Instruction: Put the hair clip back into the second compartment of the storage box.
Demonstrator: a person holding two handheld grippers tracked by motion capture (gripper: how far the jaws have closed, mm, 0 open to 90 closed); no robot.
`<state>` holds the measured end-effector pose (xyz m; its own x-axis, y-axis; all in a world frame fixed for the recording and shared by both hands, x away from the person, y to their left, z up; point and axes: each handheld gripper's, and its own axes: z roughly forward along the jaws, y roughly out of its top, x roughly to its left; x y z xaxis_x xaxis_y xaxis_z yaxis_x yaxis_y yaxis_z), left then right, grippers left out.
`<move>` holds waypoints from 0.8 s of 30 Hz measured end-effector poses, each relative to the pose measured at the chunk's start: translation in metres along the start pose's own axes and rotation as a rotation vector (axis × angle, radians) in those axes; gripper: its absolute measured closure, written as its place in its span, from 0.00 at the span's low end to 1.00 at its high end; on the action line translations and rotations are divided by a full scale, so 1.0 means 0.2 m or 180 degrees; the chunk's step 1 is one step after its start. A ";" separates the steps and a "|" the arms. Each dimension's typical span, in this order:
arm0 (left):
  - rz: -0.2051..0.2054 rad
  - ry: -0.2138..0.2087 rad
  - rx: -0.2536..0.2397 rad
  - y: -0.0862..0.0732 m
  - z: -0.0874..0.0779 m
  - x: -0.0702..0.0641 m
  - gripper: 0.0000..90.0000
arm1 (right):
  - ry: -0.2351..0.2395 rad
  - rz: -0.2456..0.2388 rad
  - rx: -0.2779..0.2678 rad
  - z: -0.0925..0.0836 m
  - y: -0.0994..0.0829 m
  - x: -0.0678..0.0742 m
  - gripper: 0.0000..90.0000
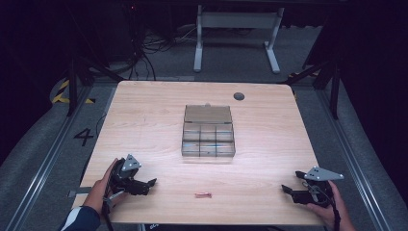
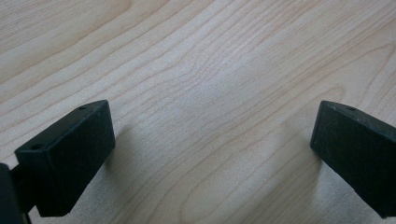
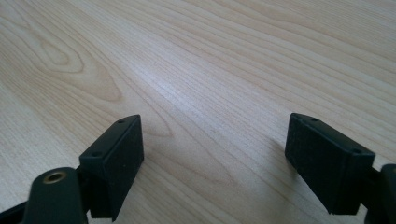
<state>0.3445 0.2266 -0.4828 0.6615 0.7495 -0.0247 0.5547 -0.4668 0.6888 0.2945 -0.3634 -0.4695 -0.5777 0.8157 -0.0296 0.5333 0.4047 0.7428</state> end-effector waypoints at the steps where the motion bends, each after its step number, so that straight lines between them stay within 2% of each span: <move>1: 0.0008 -0.0006 0.0001 0.00 0.00 0.00 0.00 | 0.0000 0.0000 0.0000 0.00 0.00 0.00 0.22; 9: 0.0044 -0.0038 0.0002 0.00 0.00 0.01 0.00 | 0.0000 0.0000 0.0000 0.00 0.00 0.00 0.22; 13: 0.0101 -0.0103 0.0012 0.00 0.00 0.02 0.00 | -0.0002 -0.0001 0.0003 0.00 0.00 0.00 0.22; 20: 0.0102 -0.0103 0.0006 -0.01 -0.01 0.02 0.00 | -0.0010 0.0013 0.0017 0.01 0.01 0.00 0.22; 24: 0.0091 -0.0101 0.0012 -0.01 -0.01 0.01 0.00 | 0.0029 -0.0035 0.0074 0.01 0.03 -0.01 0.22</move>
<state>0.3447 0.2302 -0.4829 0.6928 0.7206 -0.0283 0.5372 -0.4895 0.6868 0.2996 -0.3615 -0.4674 -0.5893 0.8073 -0.0315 0.5409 0.4233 0.7268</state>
